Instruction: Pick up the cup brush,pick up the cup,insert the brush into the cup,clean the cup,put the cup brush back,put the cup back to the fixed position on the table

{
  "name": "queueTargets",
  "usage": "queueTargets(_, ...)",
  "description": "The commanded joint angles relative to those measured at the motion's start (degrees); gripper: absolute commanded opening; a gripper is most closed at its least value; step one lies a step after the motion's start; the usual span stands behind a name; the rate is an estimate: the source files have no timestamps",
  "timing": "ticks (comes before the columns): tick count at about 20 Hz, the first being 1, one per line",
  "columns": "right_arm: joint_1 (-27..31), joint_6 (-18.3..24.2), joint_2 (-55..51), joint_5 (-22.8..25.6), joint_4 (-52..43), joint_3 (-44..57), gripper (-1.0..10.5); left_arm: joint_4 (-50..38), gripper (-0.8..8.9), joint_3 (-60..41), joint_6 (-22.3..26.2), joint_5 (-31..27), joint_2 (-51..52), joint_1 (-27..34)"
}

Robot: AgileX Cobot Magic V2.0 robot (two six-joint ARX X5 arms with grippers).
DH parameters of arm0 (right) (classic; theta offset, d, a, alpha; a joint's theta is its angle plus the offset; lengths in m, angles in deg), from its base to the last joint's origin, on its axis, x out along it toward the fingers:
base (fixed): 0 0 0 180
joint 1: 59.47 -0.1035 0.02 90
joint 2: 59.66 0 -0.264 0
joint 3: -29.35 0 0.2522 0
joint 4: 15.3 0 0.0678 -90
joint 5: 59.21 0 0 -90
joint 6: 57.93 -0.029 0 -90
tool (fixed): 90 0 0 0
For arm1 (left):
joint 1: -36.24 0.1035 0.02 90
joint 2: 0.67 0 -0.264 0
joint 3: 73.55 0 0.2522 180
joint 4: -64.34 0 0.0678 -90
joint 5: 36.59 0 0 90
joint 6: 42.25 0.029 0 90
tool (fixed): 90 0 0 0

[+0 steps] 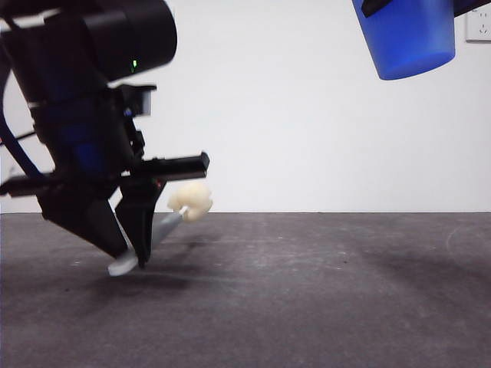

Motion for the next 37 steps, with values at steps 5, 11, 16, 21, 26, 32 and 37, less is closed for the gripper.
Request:
queueTargets(5, -0.04, -2.58, -0.17, -0.13, 0.07, -0.2, -0.2, -2.51, -0.09, -0.48, -0.24, 1.84, -4.28, 2.01)
queueTargets(11, -0.04, -3.8, -0.07, -0.15, 0.04, -0.2, -0.2, -2.54, 1.11, -0.46, -0.15, 2.71, -5.31, 2.01)
queueTargets(16, -0.02, -5.57, 2.38, -1.6, -2.75, -0.15, -0.2, -1.11, 4.09, -0.24, 0.0, 5.29, -4.87, 1.95)
queueTargets(21, 4.26, -5.53, 11.41, -5.22, -17.0, 2.8, -0.2, 2.1, 4.09, -0.24, 2.89, 6.27, 1.6, 1.84)
queueTargets(26, 11.58, -4.28, 26.45, -13.49, -36.28, 8.74, -0.2, 8.55, 4.09, -0.24, 7.96, 7.72, 15.65, 1.77)
queueTargets(32, 16.46, 0.15, 43.28, -19.32, -52.61, 8.85, -0.2, 13.64, 4.09, -0.24, 11.96, 9.2, 28.79, 1.77)
queueTargets(37, 21.2, 2.45, 51.1, -22.75, -62.6, 8.85, -0.2, 18.03, 4.09, -0.24, 13.2, 8.96, 34.12, 1.79)
